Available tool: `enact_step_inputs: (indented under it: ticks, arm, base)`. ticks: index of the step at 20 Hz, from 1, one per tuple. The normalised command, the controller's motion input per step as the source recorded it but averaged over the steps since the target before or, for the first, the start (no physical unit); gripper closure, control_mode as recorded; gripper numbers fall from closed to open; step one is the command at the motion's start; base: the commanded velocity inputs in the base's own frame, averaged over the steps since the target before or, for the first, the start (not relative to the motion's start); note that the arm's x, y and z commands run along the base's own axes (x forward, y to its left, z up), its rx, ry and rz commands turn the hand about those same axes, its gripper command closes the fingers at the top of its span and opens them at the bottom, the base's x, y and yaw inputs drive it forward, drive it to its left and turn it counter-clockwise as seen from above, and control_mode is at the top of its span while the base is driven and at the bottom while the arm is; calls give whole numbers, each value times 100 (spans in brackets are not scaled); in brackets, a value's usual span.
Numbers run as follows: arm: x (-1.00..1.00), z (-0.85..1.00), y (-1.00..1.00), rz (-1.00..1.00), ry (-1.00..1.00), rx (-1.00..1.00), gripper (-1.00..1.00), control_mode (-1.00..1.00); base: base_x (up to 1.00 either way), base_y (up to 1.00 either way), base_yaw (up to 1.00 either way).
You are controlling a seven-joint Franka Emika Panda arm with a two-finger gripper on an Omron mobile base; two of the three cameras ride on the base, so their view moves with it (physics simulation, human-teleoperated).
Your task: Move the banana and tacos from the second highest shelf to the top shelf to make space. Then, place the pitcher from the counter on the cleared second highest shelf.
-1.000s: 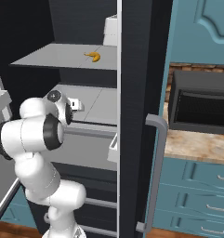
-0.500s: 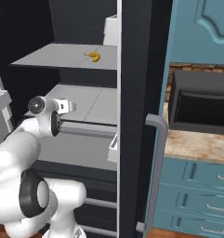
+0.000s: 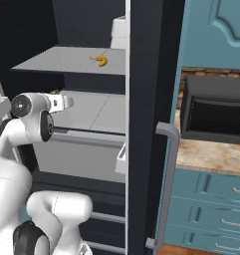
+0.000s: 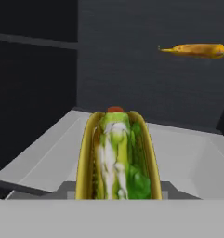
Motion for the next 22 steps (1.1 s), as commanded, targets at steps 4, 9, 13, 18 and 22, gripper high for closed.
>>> enact_step_inputs:
  ticks: [4,9,13,18,22]
  arm:
    - [-1,100,0,-2,-1,3,100,-100]
    - [30,85,-2,-4,4,7,100,-100]
    - [51,39,-7,-5,0,4,100,-100]
    - [67,9,-1,-3,4,1,100,-100]
    - [92,-6,0,0,14,0,100,-100]
  base:
    - [0,0,0]
    - [0,0,0]
    - [0,0,0]
    - [0,0,0]
    - [0,0,0]
